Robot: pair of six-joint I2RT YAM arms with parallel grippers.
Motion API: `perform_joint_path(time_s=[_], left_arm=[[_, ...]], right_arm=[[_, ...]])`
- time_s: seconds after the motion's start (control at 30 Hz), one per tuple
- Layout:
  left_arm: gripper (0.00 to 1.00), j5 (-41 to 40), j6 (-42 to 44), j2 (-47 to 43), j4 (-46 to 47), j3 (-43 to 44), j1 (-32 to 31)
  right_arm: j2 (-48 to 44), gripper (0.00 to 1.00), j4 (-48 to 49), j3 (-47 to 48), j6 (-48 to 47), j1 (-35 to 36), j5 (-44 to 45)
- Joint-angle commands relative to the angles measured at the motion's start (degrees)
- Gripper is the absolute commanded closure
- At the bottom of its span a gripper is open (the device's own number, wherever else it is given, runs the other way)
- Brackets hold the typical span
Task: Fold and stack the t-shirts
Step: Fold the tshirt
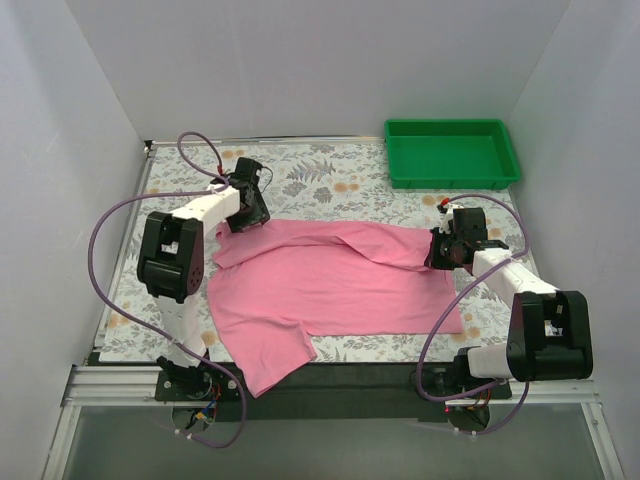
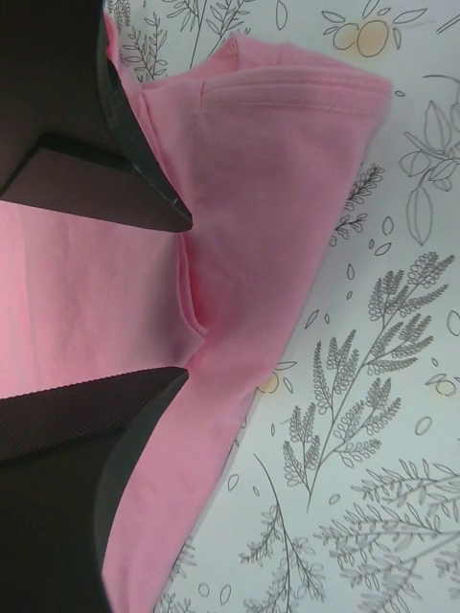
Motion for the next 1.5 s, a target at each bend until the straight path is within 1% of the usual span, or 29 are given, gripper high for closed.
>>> perform_joint_path(time_s=[0.0, 0.13, 0.2, 0.23, 0.3, 0.33, 0.4, 0.43, 0.57, 0.67, 0.73, 0.8, 0.93, 1.0, 1.07, 1.13, 1.2, 1.23, 1.3, 1.43, 1.47], left_arm=[[0.47, -3.05, 0.11, -0.06, -1.72, 1.45, -0.29], [0.55, -3.49, 0.73, 0.73, -1.11, 1.54, -0.82], [0.61, -3.49, 0.99, 1.08, -1.01, 1.80, -1.17], [0.67, -3.67, 1.08, 0.91, -1.10, 1.80, -1.60], [0.75, -3.84, 1.17, 0.39, -1.10, 1.80, -1.96], [0.83, -3.93, 1.17, 0.12, -1.02, 1.71, -2.22], [0.90, -4.28, 1.17, -0.58, -1.01, 1.27, -2.31], [0.99, -4.37, 1.26, -1.28, -0.84, 1.01, -2.31], [1.00, -4.72, 1.26, -3.83, -1.89, 0.40, -2.49], [1.00, -4.37, 0.47, -8.21, -3.30, -1.18, -3.19], [1.00, -3.32, -0.49, -10.50, -4.43, -3.64, -3.71], [1.00, -1.31, -1.55, -14.63, -5.05, -5.83, -4.07], [1.00, 3.25, -4.19, -21.40, -6.29, -14.08, -4.95], [1.00, 4.94, -5.68, -25.17, -6.46, -16.56, -5.30], [1.00, 7.22, -6.65, -27.38, -6.64, -19.89, -5.56], [1.00, 8.45, -7.27, -29.84, -6.64, -21.83, -5.83], [1.00, 10.91, -8.23, -30.81, -6.55, -24.21, -5.91], [0.98, 11.70, -8.67, -31.51, -6.46, -24.91, -6.00], [0.96, 14.43, -9.98, -31.96, -5.94, -27.28, -6.35], [0.93, 20.49, -12.27, -32.14, -2.61, -30.80, -7.49], [0.93, 20.50, -12.71, -32.14, -2.16, -31.07, -7.67]], right_arm=[[0.26, 0.99, 1.63, -0.42, -0.41, -0.10, -0.47], [0.62, 0.99, 1.81, -0.42, -0.41, -0.10, -0.91], [0.62, 0.99, 1.89, -0.50, -0.32, -0.10, -1.00], [0.44, 0.99, 1.81, -0.50, -0.41, -0.10, -1.00], [0.27, 0.99, 1.72, -0.59, -0.41, -0.01, -0.74], [0.00, 0.99, 1.81, -0.68, -0.41, -0.01, -0.65], [-0.09, 0.99, 1.81, -0.77, -0.41, -0.01, -0.56], [0.00, 0.99, 1.81, -0.86, -0.41, -0.01, -0.56], [-0.44, 0.99, 1.81, -0.59, -0.15, -0.01, -0.38], [-0.96, 0.99, 1.81, -0.33, 0.03, -0.10, 0.23], [-1.32, 0.99, 1.81, -0.07, 0.12, -0.01, 1.28], [-1.23, 0.99, 1.81, 0.20, 0.21, -0.10, 2.77], [-0.88, 0.99, 1.90, 1.25, 0.29, -0.10, 5.06], [-0.79, 0.99, 1.98, 1.87, 0.03, -0.10, 7.25], [-0.61, 0.99, 2.16, 2.48, -0.41, -0.10, 7.79], [-0.26, 0.99, 2.07, 3.36, -0.58, -0.18, 10.33], [0.09, 0.99, 2.25, 3.97, -0.76, -0.36, 10.95], [0.35, 0.99, 2.33, 4.50, -0.67, -0.36, 11.48], [0.70, 0.99, 2.68, 4.68, -0.67, -0.36, 11.74], [2.19, 0.99, 3.39, 5.73, -0.41, -0.45, 12.89], [2.55, 0.99, 3.48, 6.08, -0.41, -0.36, 12.98]])
